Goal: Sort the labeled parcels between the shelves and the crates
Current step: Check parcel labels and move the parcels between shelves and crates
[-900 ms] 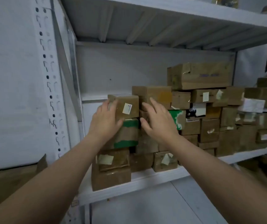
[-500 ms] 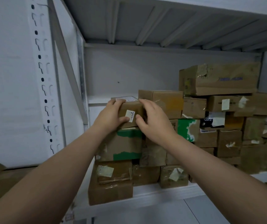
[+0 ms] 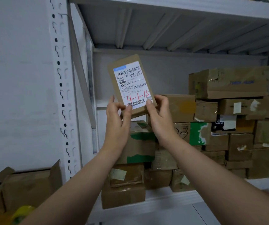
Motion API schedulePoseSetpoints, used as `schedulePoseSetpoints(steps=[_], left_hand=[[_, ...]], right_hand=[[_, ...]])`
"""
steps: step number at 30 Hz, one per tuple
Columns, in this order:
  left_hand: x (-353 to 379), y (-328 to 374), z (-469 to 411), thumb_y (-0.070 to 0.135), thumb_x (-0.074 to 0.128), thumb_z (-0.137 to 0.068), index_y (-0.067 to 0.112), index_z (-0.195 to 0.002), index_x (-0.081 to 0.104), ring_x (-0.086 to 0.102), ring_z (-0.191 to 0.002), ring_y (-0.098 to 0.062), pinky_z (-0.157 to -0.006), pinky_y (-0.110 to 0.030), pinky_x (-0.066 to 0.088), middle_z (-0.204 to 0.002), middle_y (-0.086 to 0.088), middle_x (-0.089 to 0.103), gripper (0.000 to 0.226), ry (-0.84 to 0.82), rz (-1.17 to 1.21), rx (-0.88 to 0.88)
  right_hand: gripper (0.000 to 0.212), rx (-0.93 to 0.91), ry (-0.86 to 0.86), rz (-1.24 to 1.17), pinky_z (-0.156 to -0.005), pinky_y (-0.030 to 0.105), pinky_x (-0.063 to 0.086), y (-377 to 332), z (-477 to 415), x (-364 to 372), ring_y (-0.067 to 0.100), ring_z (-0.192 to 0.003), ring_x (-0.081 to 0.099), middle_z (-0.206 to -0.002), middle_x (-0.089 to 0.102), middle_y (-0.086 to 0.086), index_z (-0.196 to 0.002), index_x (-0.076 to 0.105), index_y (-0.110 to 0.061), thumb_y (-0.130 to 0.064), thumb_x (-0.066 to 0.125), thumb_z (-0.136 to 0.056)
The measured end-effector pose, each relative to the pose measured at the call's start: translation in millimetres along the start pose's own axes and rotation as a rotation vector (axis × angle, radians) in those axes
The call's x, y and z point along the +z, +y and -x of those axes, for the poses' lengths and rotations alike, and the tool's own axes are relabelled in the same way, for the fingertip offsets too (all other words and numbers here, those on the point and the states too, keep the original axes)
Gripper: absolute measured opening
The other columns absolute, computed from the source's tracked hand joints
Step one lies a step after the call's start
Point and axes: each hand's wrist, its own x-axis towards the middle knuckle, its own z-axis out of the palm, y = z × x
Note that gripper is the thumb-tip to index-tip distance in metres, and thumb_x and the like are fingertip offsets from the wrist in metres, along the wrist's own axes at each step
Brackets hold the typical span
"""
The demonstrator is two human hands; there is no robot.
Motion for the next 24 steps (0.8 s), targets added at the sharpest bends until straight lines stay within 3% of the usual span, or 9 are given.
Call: schedulePoseSetpoints(steps=[2, 4, 7, 10, 12, 15, 18, 20, 24], left_hand=[[-2.4, 6.1, 1.8, 0.029, 0.05, -0.096, 0.028, -0.107, 0.036, 0.052, -0.119, -0.003, -0.085, -0.013, 0.049, -0.128, 0.006, 0.051, 0.018, 0.061, 0.176, -0.054], [-8.3, 8.2, 3.4, 0.024, 0.054, -0.094, 0.029, -0.119, 0.036, 0.054, -0.118, -0.008, -0.085, -0.017, 0.051, -0.128, 0.002, 0.053, 0.031, 0.102, 0.235, -0.105], [-18.9, 9.4, 10.5, 0.021, 0.054, -0.095, 0.024, -0.139, 0.042, 0.057, -0.114, -0.006, -0.08, -0.02, 0.055, -0.13, 0.001, 0.054, 0.045, 0.047, 0.222, -0.133], [-22.6, 10.1, 21.4, 0.019, 0.052, -0.096, 0.028, -0.14, 0.042, 0.058, -0.111, 0.001, -0.082, -0.021, 0.054, -0.129, 0.009, 0.055, 0.046, -0.041, 0.3, -0.133], [-22.5, 9.8, 27.1, 0.017, 0.051, -0.096, 0.029, -0.138, 0.042, 0.058, -0.112, 0.001, -0.08, -0.02, 0.054, -0.125, 0.017, 0.057, 0.045, -0.063, 0.343, -0.158], [-22.2, 7.8, 33.0, 0.017, 0.05, -0.096, 0.031, -0.137, 0.043, 0.059, -0.109, 0.001, -0.076, -0.018, 0.054, -0.118, 0.023, 0.06, 0.043, -0.055, 0.354, -0.192], [-23.1, 6.5, 35.8, 0.019, 0.05, -0.096, 0.032, -0.136, 0.043, 0.06, -0.109, 0.001, -0.075, -0.017, 0.053, -0.119, 0.022, 0.059, 0.043, -0.038, 0.349, -0.202], [-23.5, 5.9, 35.7, 0.02, 0.05, -0.096, 0.033, -0.135, 0.043, 0.06, -0.11, 0.0, -0.077, -0.019, 0.054, -0.124, 0.019, 0.058, 0.042, -0.036, 0.35, -0.206], [-25.3, 5.7, 35.2, 0.022, 0.05, -0.095, 0.036, -0.133, 0.043, 0.061, -0.108, 0.0, -0.074, -0.017, 0.054, -0.117, 0.023, 0.061, 0.041, -0.042, 0.35, -0.21]], right_hand=[[0.02, -0.05, -0.003, -0.018, -0.071, 0.007, 0.049, -4.0, 2.3, 2.1, -0.013, -0.095, 0.058, -0.11, 0.056, -0.011, -0.114, 0.041, -0.023, -0.026, 0.052, -0.097], [0.021, -0.07, -0.02, -0.04, -0.071, 0.01, 0.051, -3.6, 7.1, 0.5, -0.01, -0.096, 0.06, -0.111, 0.057, -0.009, -0.114, 0.041, -0.021, -0.027, 0.052, -0.097], [0.029, -0.046, -0.068, -0.022, -0.072, 0.014, 0.053, 1.8, 17.3, -3.4, -0.008, -0.101, 0.059, -0.117, 0.054, -0.014, -0.122, 0.039, -0.033, -0.029, 0.051, -0.097], [0.049, 0.022, -0.1, -0.024, -0.075, 0.01, 0.05, 8.7, 31.3, -4.8, -0.011, -0.107, 0.055, -0.127, 0.05, -0.018, -0.122, 0.03, -0.06, -0.022, 0.049, -0.098], [0.055, 0.054, -0.099, -0.013, -0.081, 0.012, 0.05, 11.2, 39.5, -4.8, -0.006, -0.115, 0.052, -0.135, 0.047, -0.014, -0.116, 0.025, -0.07, -0.023, 0.049, -0.098], [0.053, 0.074, -0.105, 0.009, -0.081, 0.011, 0.05, 12.9, 46.9, -4.8, -0.002, -0.123, 0.044, -0.142, 0.041, -0.012, -0.117, 0.026, -0.071, -0.028, 0.049, -0.098], [0.053, 0.076, -0.112, 0.024, -0.096, 0.029, 0.049, 11.7, 49.9, -4.5, 0.003, -0.127, 0.042, -0.143, 0.039, -0.01, -0.12, 0.025, -0.069, -0.029, 0.05, -0.097], [0.052, 0.076, -0.109, 0.025, -0.1, 0.033, 0.048, 9.9, 49.5, -4.7, 0.004, -0.128, 0.042, -0.143, 0.039, -0.009, -0.122, 0.025, -0.067, -0.028, 0.05, -0.097], [0.052, 0.066, -0.106, 0.051, -0.094, 0.021, 0.047, 7.8, 48.4, -3.6, 0.0, -0.125, 0.041, -0.141, 0.037, -0.012, -0.123, 0.022, -0.065, -0.028, 0.05, -0.098]])
